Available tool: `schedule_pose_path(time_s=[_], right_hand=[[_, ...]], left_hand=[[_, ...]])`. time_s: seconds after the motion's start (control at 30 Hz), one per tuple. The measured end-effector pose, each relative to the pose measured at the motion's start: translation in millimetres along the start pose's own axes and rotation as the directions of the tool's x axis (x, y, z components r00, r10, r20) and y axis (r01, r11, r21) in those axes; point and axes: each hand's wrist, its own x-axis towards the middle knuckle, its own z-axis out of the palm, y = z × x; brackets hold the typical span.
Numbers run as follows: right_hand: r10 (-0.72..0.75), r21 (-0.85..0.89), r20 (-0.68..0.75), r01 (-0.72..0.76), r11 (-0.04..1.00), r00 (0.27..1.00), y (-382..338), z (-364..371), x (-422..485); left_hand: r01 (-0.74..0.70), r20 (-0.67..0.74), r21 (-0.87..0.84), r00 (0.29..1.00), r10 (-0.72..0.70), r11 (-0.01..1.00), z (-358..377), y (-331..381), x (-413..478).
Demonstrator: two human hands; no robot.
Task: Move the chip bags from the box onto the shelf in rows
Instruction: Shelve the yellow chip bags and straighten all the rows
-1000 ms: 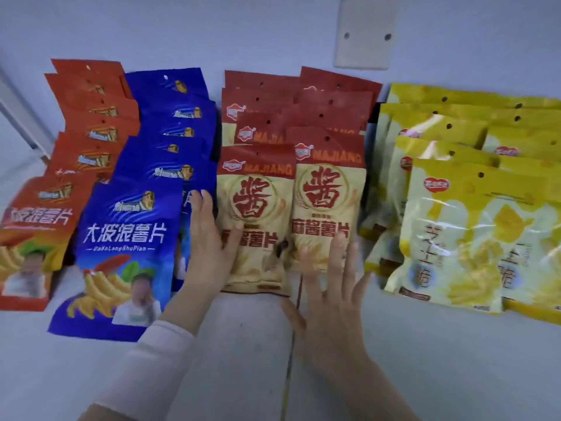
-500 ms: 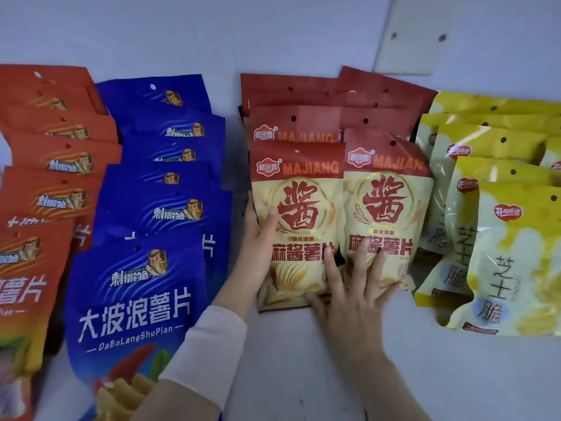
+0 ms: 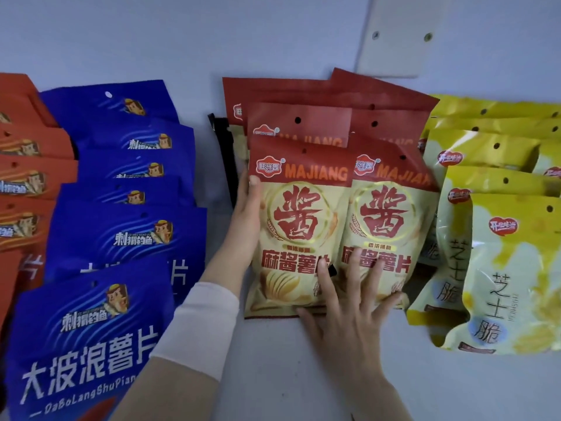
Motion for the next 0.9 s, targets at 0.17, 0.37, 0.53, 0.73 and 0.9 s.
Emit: schedule_pose_path(time_s=[0.17,0.37,0.53,0.73,0.9], right_hand=[[0.0,0.018,0.01,-0.001,1.0,1.0,5,-5,1],[-0.032,0.024,0.009,0.032,0.999,0.999,14,-6,2],[-0.039,0.009,0.006,0.039,0.999,0.999,25,-5,5],[-0.046,0.013,0.003,0.046,0.999,0.999,32,-5,11],[-0.029,0.021,0.017,0.029,0.999,0.999,32,-5,8]], left_hand=[[0.119,-0.02,-0.054,0.993,-0.12,0.991,-1,-5,6],[0.136,0.009,-0.023,0.991,-0.136,0.99,8,-13,-2],[0.121,0.015,0.049,0.992,-0.122,0.991,2,-20,-10],[-0.023,0.029,0.019,0.999,0.022,1.0,15,-28,-17],[0.026,0.046,0.05,0.999,-0.028,0.998,7,-33,-16]])
